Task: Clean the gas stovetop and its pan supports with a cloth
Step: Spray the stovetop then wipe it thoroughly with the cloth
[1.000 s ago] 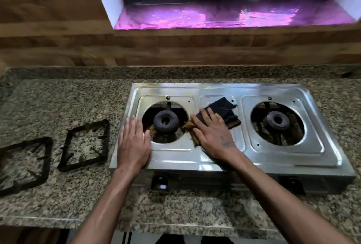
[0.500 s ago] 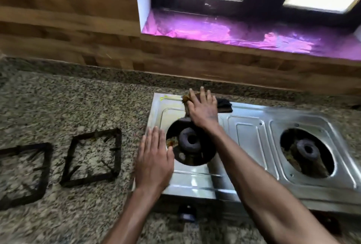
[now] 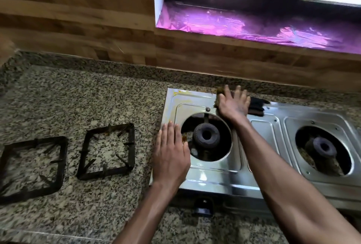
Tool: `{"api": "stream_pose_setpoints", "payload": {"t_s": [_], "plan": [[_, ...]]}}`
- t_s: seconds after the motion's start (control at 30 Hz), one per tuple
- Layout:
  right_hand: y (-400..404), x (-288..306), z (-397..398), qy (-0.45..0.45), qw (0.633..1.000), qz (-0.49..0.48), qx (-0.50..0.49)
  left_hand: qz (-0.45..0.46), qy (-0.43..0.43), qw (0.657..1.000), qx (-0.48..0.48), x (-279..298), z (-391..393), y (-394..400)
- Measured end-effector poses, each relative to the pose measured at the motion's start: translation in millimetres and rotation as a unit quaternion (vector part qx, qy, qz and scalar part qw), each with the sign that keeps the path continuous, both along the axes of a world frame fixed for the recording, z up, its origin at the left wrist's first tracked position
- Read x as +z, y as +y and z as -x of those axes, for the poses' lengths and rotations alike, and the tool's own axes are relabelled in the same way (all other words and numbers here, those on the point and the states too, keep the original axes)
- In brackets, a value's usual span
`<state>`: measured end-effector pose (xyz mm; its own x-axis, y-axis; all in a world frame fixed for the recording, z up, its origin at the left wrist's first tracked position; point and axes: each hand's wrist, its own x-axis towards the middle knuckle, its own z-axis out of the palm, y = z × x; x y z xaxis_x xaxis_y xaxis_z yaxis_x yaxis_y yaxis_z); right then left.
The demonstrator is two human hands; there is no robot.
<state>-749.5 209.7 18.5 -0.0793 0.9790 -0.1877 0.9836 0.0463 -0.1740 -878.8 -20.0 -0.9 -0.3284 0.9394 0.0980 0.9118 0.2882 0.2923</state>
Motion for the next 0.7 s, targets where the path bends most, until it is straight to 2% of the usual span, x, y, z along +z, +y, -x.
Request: {"api": "stream_pose_setpoints", "payload": {"t_s": [0.17, 0.27, 0.33, 0.5, 0.6, 0.7], "plan": [[-34, 1, 92, 0.009, 0.983, -0.001, 0.184, 0.007, 0.005, 1.000, -0.006, 0, 1, 0], [-51, 1, 106, 0.013, 0.964, 0.001, 0.265, 0.010, 0.007, 1.000, -0.008, 0, 2, 1], [-40, 2, 88, 0.012, 0.967, 0.004, 0.256, 0.011, 0.005, 1.000, -0.006, -1, 2, 1], [-4, 5, -13, 0.000, 0.990, 0.015, 0.140, 0.006, 0.000, 1.000, -0.006, 1, 1, 0], [-23, 4, -73, 0.007, 0.993, 0.006, 0.114, 0.009, 0.002, 1.000, -0.006, 0, 0, 1], [-71, -6, -88, 0.008, 0.990, -0.010, 0.137, 0.011, 0.002, 1.000, -0.006, 0, 2, 1]]}}
